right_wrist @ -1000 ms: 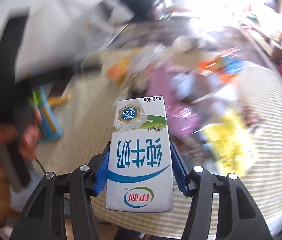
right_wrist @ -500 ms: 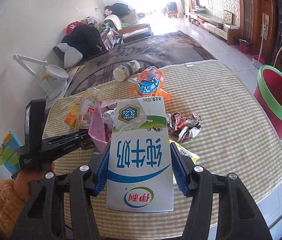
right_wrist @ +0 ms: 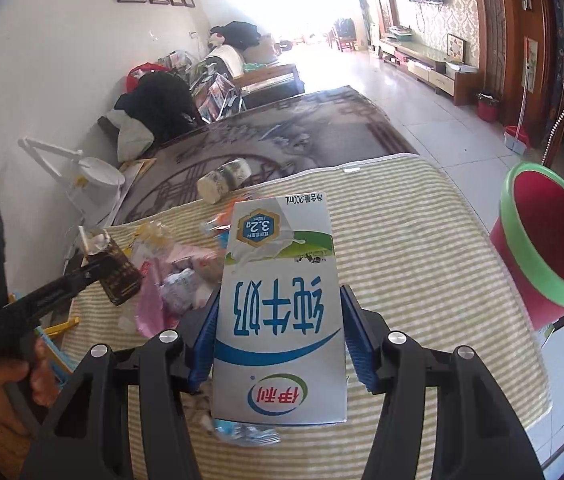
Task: Collect trash
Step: 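Carry both items to the red bucket and open both grippers to drop them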
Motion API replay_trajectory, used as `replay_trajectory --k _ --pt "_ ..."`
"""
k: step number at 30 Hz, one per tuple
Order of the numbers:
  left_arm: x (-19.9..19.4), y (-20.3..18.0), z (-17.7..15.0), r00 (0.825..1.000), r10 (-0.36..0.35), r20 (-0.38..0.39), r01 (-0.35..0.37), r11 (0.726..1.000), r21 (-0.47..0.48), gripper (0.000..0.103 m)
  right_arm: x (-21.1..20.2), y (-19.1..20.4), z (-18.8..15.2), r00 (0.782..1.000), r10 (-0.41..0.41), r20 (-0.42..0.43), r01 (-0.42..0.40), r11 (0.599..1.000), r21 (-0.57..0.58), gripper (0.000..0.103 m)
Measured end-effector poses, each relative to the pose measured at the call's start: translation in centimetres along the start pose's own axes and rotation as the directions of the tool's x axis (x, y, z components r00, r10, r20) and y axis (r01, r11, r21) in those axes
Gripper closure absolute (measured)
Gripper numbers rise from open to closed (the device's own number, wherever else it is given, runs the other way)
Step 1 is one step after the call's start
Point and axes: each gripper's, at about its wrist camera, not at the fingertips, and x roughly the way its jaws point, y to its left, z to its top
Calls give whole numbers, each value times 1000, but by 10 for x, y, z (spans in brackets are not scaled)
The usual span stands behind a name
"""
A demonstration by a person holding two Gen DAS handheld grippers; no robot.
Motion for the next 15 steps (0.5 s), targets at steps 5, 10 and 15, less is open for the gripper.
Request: replay_trajectory --k 5,10,15 --pt "5 -69 5 999 -45 18 45 998 42 86 -10 -76 24 997 -74 29 73 996 44 50" --pt "19 -143 1 995 -95 -7 95 990 102 86 -13 -179 35 964 -265 16 260 956 136 49" --pt "37 -210 -4 987 -153 -44 159 970 187 86 -5 -242 37 947 -319 -42 321 929 182 49"
